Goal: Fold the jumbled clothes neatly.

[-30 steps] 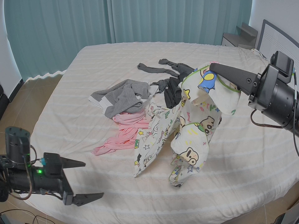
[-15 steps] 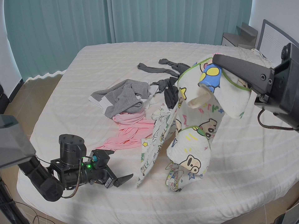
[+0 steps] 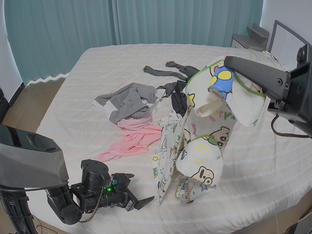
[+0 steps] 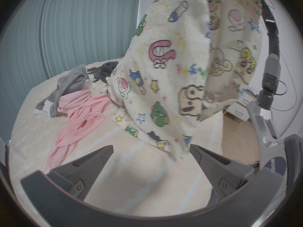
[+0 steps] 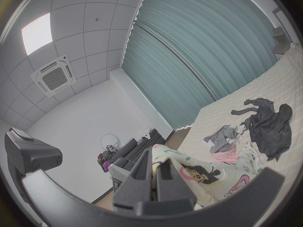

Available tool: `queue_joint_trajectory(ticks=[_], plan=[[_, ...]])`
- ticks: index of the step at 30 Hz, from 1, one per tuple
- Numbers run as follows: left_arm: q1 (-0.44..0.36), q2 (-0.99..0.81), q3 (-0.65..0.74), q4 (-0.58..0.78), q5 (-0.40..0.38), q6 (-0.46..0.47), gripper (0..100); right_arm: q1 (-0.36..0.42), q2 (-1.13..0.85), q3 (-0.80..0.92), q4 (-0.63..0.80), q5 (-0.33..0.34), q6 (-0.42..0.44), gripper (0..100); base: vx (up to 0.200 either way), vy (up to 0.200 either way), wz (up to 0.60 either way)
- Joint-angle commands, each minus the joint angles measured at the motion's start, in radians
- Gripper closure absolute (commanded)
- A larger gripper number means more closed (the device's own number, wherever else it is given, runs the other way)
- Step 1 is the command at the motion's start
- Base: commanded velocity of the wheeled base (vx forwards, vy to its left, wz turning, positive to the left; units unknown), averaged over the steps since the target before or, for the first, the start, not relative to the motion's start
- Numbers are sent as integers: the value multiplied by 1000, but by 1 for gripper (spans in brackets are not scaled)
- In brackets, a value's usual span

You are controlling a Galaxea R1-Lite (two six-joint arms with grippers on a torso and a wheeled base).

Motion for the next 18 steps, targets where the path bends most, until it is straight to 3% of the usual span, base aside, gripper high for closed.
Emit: queue_joint_trajectory(ticks=[1, 7, 18], plan=[[-26, -78, 69, -2, -37, -9, 0, -1, 6, -9, -2, 0, 0, 100, 0, 0, 0], [-74, -81, 43, -2, -35, -84, 0, 1, 9, -12, -2, 2, 0, 100, 0, 0, 0], [-121, 26, -60, -43, -15, -93, 0, 1, 6, -12, -3, 3, 0, 100, 0, 0, 0]])
